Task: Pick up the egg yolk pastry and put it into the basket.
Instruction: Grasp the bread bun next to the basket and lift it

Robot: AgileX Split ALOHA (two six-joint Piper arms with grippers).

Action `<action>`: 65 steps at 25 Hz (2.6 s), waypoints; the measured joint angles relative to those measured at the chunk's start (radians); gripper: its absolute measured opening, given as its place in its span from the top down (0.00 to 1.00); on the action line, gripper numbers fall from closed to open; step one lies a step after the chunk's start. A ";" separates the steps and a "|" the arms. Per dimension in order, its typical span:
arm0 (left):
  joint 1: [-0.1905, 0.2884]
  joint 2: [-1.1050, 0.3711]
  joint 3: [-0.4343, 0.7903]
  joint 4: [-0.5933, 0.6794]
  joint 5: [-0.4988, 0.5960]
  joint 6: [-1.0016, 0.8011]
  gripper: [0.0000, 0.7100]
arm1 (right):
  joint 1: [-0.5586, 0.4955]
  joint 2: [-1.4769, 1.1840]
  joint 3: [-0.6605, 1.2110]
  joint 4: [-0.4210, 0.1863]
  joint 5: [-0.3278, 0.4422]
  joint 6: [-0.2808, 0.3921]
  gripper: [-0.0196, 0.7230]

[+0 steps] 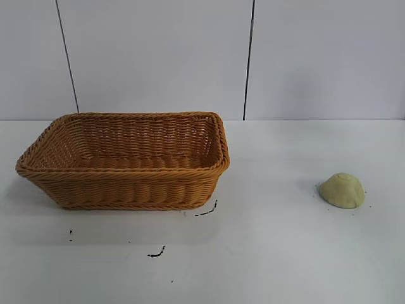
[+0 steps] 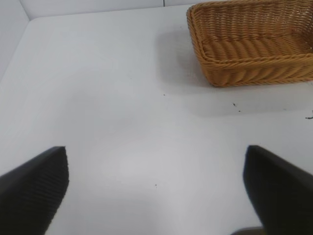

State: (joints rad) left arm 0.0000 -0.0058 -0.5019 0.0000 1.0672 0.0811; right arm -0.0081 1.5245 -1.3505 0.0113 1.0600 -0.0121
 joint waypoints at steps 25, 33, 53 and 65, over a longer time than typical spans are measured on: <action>0.000 0.000 0.000 0.000 0.000 0.000 0.02 | 0.096 0.480 -0.146 0.007 -0.064 -0.037 0.12; 0.000 0.000 0.000 0.000 0.000 0.000 0.02 | 0.096 0.598 -0.146 -0.011 -0.115 -0.019 0.12; 0.000 0.000 0.000 0.000 0.000 0.000 0.02 | 0.096 0.695 -0.146 -0.011 -0.187 0.003 0.45; 0.000 0.000 0.000 0.000 0.000 0.000 0.02 | 0.096 0.637 -0.174 -0.018 -0.146 0.003 0.66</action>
State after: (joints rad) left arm 0.0000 -0.0058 -0.5019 0.0000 1.0672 0.0811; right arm 0.0877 2.1613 -1.5242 -0.0072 0.9135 -0.0090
